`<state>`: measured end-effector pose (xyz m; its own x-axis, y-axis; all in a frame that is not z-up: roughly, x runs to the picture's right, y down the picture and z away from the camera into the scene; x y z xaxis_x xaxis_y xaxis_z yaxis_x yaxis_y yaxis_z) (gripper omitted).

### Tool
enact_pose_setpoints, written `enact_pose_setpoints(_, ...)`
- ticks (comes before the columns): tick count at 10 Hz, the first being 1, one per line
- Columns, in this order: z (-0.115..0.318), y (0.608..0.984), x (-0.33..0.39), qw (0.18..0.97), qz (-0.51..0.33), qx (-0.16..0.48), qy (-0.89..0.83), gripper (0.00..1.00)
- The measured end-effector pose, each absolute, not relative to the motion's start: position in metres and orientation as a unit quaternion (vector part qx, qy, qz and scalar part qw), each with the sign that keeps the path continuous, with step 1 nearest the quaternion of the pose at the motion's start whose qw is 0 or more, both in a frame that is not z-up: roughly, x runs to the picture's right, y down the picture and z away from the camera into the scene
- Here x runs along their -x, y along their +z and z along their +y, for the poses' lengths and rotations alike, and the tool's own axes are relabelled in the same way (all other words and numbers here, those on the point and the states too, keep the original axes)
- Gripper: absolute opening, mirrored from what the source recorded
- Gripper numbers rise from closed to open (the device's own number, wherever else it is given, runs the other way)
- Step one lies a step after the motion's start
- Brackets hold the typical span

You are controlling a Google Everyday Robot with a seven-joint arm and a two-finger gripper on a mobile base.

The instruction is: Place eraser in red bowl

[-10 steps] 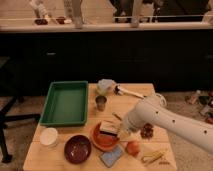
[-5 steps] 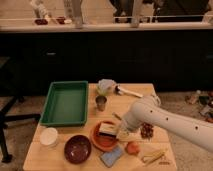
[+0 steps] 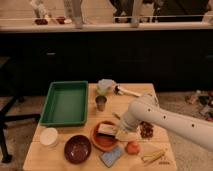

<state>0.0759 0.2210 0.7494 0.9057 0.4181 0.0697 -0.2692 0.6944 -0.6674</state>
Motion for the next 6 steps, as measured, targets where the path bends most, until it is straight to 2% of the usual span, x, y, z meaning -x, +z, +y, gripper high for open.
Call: enact_pose_setpoints(6,0.2212,0.7498,-0.0742,0.914,-0.109,0.343,0.186,0.03)
